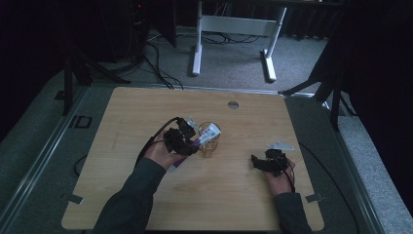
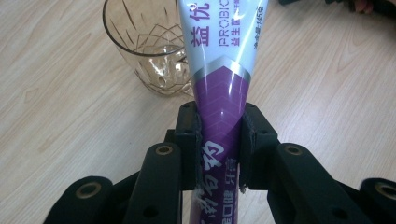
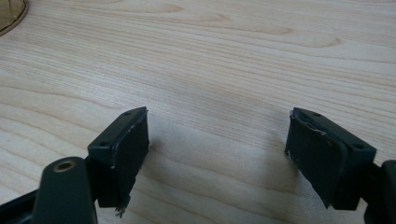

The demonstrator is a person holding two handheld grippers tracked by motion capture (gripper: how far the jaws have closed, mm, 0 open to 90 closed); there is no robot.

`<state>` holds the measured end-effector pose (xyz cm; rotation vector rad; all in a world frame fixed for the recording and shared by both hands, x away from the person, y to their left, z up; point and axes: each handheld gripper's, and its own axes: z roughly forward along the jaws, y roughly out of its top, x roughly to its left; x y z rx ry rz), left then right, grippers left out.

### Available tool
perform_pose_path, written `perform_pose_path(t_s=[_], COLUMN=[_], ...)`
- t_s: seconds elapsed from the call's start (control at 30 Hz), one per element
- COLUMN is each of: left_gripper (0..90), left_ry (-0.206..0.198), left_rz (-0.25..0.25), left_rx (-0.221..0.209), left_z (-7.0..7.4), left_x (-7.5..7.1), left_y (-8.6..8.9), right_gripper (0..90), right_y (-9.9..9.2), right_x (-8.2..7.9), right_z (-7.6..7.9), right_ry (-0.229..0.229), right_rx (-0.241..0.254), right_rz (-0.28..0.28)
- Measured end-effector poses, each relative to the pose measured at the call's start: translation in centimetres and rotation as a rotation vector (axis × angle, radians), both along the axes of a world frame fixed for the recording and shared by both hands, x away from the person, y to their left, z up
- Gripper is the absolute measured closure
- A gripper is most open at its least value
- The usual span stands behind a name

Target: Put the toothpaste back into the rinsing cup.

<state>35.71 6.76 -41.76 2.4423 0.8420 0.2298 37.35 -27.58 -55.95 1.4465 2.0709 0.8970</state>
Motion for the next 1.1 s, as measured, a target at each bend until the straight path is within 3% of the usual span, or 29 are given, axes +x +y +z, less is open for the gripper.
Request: perform_pose_path(t_s=[1.1], left_gripper=[72.7], left_ry=[-0.031], left_rz=[0.086], left_rx=[-0.067], left_z=[0.44], left_x=[1.0], left_y=[0.86], right_gripper=[21.0], right_y=[0.01], right_x=[0.0], right_z=[0.0], right_ry=[0.0], right_rx=[0.001], right_rz=[-0.001])
